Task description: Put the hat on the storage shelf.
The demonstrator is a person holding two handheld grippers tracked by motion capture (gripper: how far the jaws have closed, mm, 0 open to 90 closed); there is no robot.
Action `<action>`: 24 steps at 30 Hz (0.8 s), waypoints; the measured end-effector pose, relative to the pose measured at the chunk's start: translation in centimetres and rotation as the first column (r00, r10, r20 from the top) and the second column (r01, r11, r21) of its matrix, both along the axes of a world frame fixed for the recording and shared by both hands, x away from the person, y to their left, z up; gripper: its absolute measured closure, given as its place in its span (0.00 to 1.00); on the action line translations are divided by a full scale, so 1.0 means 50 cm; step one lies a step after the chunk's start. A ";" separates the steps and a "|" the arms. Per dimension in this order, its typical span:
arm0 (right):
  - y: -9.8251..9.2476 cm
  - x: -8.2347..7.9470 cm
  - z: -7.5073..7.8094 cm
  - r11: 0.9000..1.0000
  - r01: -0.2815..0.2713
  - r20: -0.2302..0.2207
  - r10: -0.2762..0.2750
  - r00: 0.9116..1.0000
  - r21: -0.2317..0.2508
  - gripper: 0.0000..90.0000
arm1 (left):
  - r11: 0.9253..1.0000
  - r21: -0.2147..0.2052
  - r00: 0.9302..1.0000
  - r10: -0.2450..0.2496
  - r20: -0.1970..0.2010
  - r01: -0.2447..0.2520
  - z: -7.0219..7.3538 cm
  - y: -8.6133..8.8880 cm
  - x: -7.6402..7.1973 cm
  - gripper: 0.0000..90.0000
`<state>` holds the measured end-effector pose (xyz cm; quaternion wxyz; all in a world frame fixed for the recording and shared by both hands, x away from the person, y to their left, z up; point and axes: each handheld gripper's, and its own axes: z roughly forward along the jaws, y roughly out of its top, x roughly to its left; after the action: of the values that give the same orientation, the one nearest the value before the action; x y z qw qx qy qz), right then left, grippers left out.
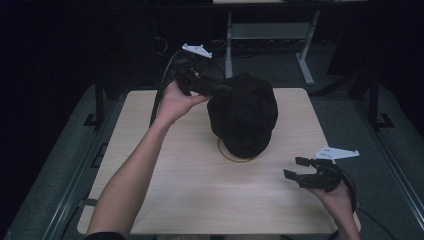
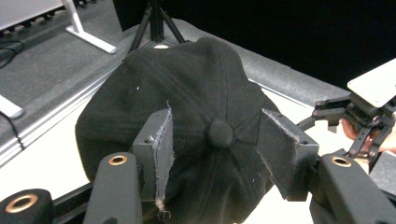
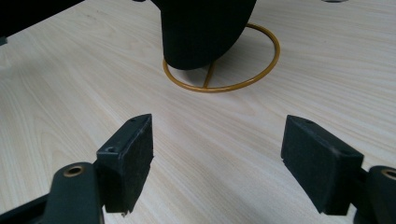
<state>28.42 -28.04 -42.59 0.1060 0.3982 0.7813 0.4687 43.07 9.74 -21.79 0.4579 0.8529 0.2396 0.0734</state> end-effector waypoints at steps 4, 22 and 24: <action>0.001 0.000 0.000 1.000 0.005 -0.006 -0.005 1.000 -0.004 0.28 | 1.000 0.006 1.000 -0.004 -0.001 0.004 -0.003 0.014 -0.010 0.48; -0.005 0.001 0.002 1.000 0.027 0.003 -0.027 1.000 -0.002 0.28 | 0.999 0.017 0.999 0.038 -0.006 -0.038 -0.032 0.065 -0.034 0.36; -0.004 0.002 0.002 1.000 0.026 0.002 -0.026 1.000 -0.002 0.28 | 0.999 0.025 0.999 0.044 -0.002 -0.043 -0.035 0.070 -0.037 0.36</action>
<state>28.52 -28.26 -42.48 0.1134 0.4077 0.7765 0.4669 41.24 13.23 -23.56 0.4454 0.8532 0.2577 0.0854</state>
